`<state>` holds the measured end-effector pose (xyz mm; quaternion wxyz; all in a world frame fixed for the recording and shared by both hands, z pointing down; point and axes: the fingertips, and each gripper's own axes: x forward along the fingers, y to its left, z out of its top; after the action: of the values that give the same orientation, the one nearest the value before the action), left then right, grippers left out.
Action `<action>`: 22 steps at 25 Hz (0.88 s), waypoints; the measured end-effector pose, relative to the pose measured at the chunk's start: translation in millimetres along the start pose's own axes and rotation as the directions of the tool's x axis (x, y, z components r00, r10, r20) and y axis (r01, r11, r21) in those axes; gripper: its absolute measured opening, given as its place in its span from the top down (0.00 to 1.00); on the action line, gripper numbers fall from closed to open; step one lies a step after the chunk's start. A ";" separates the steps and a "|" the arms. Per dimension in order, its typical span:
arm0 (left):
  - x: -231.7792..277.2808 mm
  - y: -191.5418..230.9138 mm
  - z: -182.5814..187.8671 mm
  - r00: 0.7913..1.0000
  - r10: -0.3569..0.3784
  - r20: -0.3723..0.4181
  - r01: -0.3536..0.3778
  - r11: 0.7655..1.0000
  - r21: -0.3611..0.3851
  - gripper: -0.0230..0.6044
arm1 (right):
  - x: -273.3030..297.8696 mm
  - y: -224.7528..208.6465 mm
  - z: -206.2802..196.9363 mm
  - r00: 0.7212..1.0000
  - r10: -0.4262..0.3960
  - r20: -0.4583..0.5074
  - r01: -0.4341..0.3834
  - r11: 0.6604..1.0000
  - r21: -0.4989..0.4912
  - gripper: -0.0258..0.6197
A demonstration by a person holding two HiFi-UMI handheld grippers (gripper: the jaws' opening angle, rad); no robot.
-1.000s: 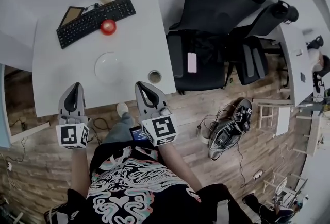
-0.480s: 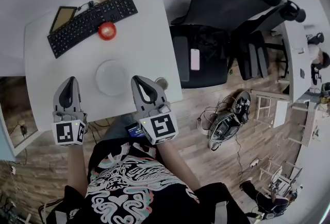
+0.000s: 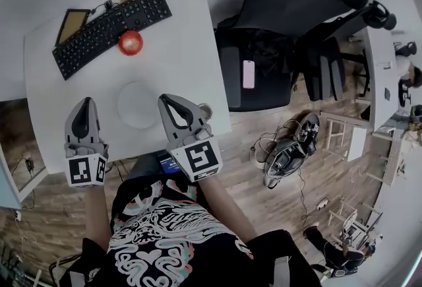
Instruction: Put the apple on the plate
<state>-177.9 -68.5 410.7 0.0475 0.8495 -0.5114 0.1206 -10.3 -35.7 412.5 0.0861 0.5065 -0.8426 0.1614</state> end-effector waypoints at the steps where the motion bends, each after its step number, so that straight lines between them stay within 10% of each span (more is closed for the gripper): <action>1: 3.6 0.9 0.8 1.000 0.002 -0.002 -0.002 1.000 0.002 0.94 | 3.4 -3.0 1.0 1.000 0.000 -0.009 0.000 1.000 -0.010 0.91; 22: 58.9 1.5 -32.4 0.995 0.002 -0.096 -0.004 1.000 -0.019 0.94 | 57.6 -48.0 -17.2 0.993 0.033 -0.114 -0.037 0.999 -0.035 0.91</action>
<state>-157.9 -113.0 456.9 0.0800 0.8415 -0.5109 0.1566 4.5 -98.1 455.2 0.1404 0.4799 -0.8480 0.1755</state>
